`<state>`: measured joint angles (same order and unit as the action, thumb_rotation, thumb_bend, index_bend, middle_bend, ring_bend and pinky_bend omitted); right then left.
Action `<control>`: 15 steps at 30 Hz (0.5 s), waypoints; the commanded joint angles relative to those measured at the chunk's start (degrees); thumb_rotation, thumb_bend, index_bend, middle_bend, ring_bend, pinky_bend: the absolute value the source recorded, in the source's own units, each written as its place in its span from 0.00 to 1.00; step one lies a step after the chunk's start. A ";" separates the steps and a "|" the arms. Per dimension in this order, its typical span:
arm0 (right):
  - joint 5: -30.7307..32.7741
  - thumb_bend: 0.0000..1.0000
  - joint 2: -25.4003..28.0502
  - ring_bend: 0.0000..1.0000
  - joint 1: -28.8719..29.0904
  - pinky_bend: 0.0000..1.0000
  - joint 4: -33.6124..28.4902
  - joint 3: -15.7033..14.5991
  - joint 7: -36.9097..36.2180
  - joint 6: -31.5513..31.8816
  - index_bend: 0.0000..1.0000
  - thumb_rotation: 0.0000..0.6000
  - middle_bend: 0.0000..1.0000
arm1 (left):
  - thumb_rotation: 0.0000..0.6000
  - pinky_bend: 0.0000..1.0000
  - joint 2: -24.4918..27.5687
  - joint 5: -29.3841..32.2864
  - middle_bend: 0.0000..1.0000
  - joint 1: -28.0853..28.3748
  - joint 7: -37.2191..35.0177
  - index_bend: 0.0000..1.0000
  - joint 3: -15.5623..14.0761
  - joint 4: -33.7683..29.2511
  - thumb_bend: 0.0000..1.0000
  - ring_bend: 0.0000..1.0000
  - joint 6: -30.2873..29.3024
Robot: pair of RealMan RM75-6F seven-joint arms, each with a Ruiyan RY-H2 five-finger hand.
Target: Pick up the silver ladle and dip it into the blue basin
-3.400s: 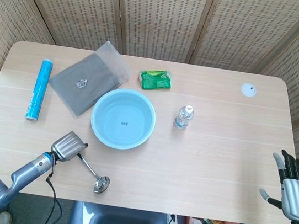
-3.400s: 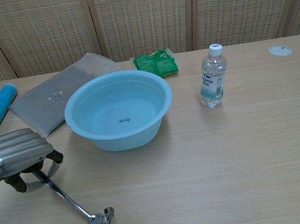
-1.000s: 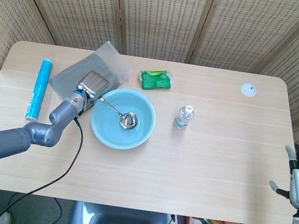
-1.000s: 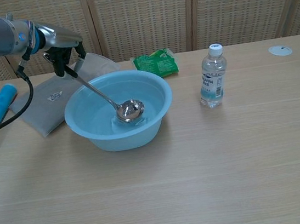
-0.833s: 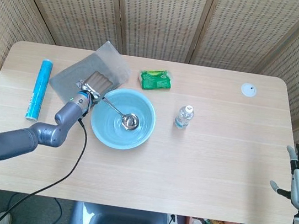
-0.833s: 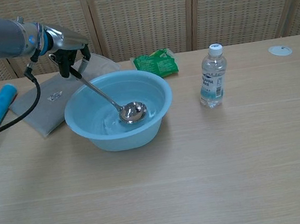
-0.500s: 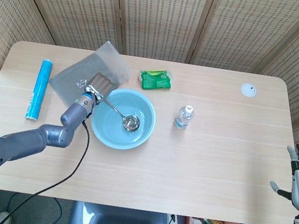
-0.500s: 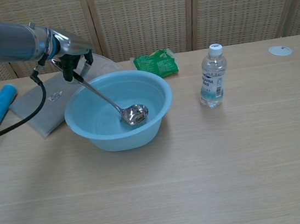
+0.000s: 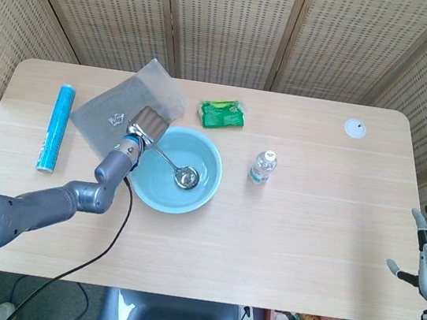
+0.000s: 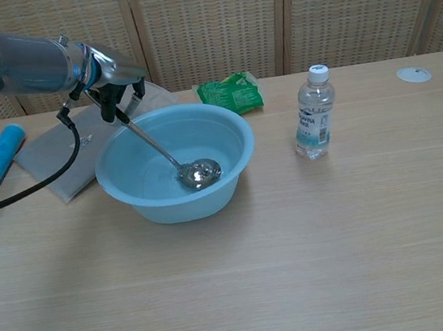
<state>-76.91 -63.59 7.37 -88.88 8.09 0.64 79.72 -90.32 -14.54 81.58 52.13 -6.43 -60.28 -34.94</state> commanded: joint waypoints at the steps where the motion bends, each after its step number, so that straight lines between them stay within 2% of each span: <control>1: -0.01 0.00 0.02 0.00 -0.02 0.00 0.03 0.01 -0.02 0.07 0.00 1.00 0.00 | 1.00 1.00 -0.43 0.62 1.00 0.45 0.57 1.00 0.00 -0.09 0.79 1.00 -0.35; 7: 0.08 0.00 0.13 0.00 -0.08 0.00 0.11 0.03 -0.42 0.04 0.00 1.00 0.00 | 1.00 1.00 0.45 -0.56 1.00 0.23 -0.87 1.00 1.34 -1.46 0.79 1.00 -1.12; 15: 0.06 0.00 -0.10 0.00 0.03 0.00 0.32 -0.07 -0.21 -0.17 0.00 1.00 0.00 | 1.00 1.00 6.05 -4.83 1.00 -1.31 -6.64 1.00 4.09 -7.79 0.79 1.00 -0.19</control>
<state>-76.87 -63.67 7.39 -88.57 8.02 0.41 79.56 -85.57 -18.56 80.66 46.65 -3.02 -66.69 -35.57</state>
